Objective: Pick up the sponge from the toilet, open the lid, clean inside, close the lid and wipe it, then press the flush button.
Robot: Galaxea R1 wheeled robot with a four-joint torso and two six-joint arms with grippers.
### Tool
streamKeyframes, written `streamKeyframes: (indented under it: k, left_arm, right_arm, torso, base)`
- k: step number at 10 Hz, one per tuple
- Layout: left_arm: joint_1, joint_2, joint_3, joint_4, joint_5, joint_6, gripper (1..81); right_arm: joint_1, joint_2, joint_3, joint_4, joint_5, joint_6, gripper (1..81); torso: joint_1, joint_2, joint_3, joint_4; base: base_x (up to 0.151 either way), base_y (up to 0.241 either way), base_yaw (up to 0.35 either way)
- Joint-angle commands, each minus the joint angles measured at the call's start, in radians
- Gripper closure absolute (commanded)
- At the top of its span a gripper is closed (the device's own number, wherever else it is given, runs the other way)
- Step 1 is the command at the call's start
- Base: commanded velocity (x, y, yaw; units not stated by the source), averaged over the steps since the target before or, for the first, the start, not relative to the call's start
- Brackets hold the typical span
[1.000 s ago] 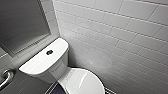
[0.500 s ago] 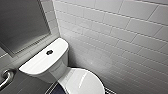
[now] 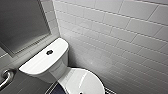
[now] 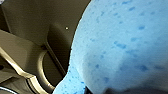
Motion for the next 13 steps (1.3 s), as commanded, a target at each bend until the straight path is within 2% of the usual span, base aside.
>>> streamKeyframes:
  k: [1, 5, 7, 10, 13]
  left_arm:
    - [-0.114, 0.07, -0.052, 0.002, 0.054, -0.029, 1.0]
    - [-0.16, 0.092, -0.067, -0.014, 0.054, -0.055, 1.0]
    - [-0.169, 0.066, -0.023, -0.021, 0.051, -0.064, 1.0]
    - [-0.171, -0.006, 0.078, -0.021, -0.006, -0.108, 1.0]
    - [-0.171, -0.016, 0.066, -0.019, -0.024, -0.142, 1.0]
  right_arm:
    - [-0.025, -0.016, -0.004, 0.01, -0.084, 0.002, 81.1]
    - [-0.022, -0.008, -0.014, 0.01, -0.096, 0.002, 81.1]
    - [-0.022, -0.006, -0.018, 0.01, -0.096, 0.002, 81.1]
    - [-0.02, -0.002, -0.018, 0.008, -0.096, 0.0, 81.1]
    - [-0.026, -0.002, -0.021, 0.008, -0.096, 0.0, 81.1]
  torso:
    - [0.0, 0.0, 0.0, 0.0]
    - [0.0, 0.0, 0.0, 0.0]
    - [0.0, 0.0, 0.0, 0.0]
    - [0.0, 0.0, 0.0, 0.0]
    - [0.0, 0.0, 0.0, 0.0]
  base:
    - [0.0, 0.0, 0.0]
    - [0.0, 0.0, 0.0]
    - [0.0, 0.0, 0.0]
    - [0.0, 0.0, 0.0]
    - [0.0, 0.0, 0.0]
